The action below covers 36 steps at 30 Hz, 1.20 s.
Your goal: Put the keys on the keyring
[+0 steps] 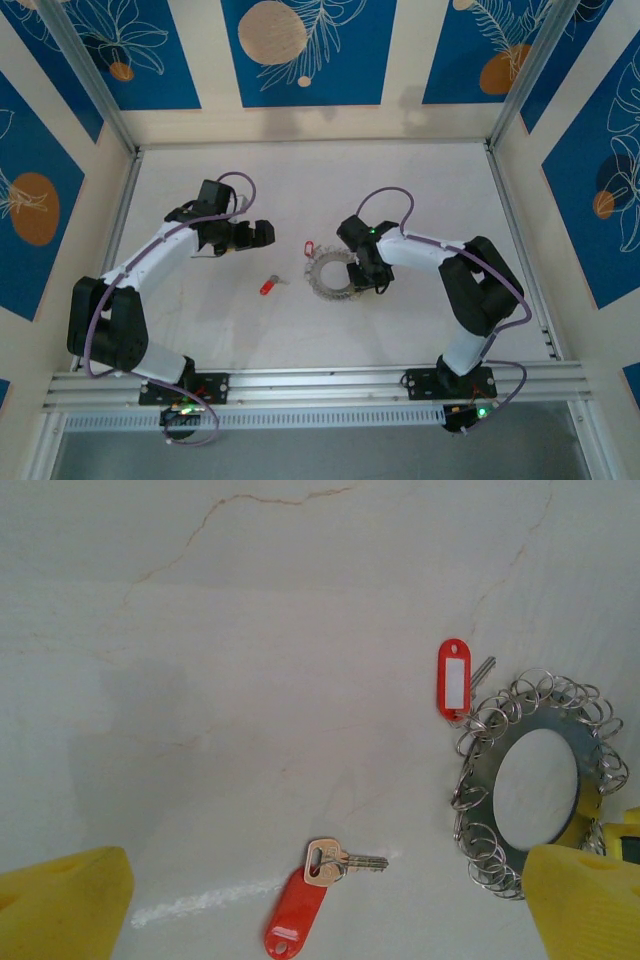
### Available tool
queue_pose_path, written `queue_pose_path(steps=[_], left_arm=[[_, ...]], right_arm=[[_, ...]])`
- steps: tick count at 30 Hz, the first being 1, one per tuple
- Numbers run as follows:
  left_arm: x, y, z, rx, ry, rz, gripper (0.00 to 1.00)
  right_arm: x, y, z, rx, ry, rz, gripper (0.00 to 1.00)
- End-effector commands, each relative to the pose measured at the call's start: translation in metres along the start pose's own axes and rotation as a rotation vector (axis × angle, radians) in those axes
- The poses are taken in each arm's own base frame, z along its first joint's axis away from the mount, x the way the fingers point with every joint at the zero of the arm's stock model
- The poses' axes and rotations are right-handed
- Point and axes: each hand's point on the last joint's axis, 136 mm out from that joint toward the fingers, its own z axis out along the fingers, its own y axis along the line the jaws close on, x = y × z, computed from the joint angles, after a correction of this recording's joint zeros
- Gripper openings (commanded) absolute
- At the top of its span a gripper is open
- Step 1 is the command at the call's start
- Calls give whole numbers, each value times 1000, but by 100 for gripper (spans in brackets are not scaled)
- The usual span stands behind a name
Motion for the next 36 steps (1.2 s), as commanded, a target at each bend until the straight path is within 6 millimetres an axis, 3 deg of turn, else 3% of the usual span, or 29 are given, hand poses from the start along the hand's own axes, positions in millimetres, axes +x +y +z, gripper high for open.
queue_pose_path(steps=[1,11,19,26,36], left_arm=[[-4,-6,-3,2,-1,25,100],[-4,-6,-5,-2,-4,29,100],[-5,-6,-6,-3,-11,28,100],[-4,-7,-5,-1,-8,29,100],[-4,-9,-5,5,2,34,100]], right_arm=[[-3,7,-18,-39,-30,-12,26],[-3,27,-9,-135,-20,-51,26],[11,18,5,-87,41,-61,35],[9,5,0,6,22,-53,28],[5,1,-1,51,-17,-68,30]])
